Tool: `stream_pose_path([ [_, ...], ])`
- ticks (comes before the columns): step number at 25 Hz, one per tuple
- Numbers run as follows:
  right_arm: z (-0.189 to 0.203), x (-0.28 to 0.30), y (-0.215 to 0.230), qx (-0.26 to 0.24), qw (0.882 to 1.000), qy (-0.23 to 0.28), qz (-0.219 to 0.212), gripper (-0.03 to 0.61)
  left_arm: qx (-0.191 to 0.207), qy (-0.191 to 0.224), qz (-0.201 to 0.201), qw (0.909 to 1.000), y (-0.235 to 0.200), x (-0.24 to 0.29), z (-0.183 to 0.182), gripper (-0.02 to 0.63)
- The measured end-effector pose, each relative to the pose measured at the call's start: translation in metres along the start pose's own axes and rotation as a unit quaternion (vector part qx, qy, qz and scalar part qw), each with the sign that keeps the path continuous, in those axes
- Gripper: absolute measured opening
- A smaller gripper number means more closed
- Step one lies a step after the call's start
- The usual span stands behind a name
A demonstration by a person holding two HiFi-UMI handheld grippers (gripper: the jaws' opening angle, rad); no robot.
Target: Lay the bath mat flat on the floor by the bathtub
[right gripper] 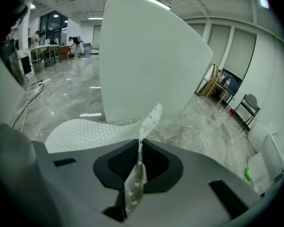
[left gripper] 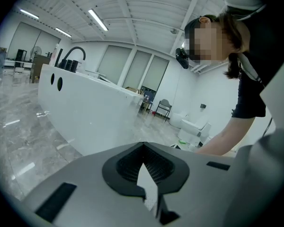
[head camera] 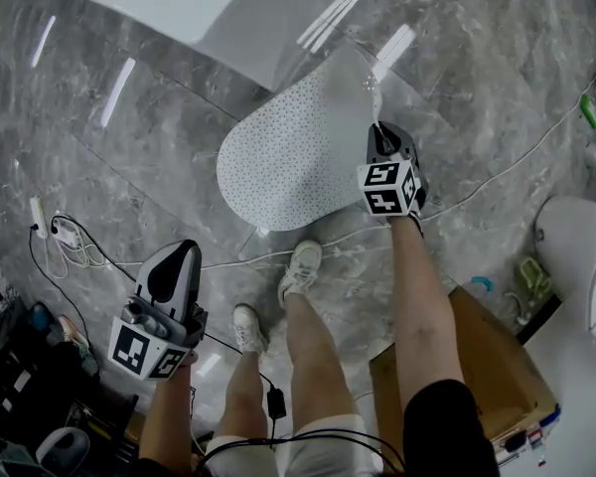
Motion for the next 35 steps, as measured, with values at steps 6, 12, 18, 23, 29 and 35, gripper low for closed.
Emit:
stream_pose_path([
  [6, 0.026, 0.012, 0.037, 0.001, 0.995, -0.077, 0.068, 0.110, -0.010, 0.002, 0.005, 0.9999, -0.001, 0.008, 0.003, 0.014],
  [12, 0.083, -0.010, 0.077, 0.120, 0.973, -0.153, 0.123, 0.126, -0.026, 0.010, 0.018, 0.9994, 0.012, 0.006, 0.002, 0.014],
  [18, 0.097, -0.037, 0.061, 0.128, 0.978, -0.133, 0.097, 0.132, -0.033, 0.014, 0.028, 0.9990, 0.029, -0.001, 0.002, 0.014],
  [23, 0.081, -0.067, 0.042, 0.155, 0.985, -0.053, 0.056, 0.060, -0.021, 0.020, 0.018, 0.9994, 0.033, -0.007, 0.004, 0.014],
  [29, 0.051, -0.127, 0.006, 0.157, 0.987, 0.040, 0.003, 0.032, 0.009, 0.039, -0.001, 0.9992, 0.043, -0.031, -0.002, 0.014],
  [35, 0.005, -0.236, -0.054, 0.165, 0.977, 0.129, -0.044, 0.026, 0.015, 0.054, -0.024, 0.9981, 0.054, -0.100, -0.011, 0.014],
])
Point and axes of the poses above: the fingertips, and each gripper's own axes: x forward along the fingers, y to its right, z out of its underside, the point moved 5 cm from there along -x, backward along the fingers, and after that the axes turned 6 degrees about -y, right-handed, at the moved point
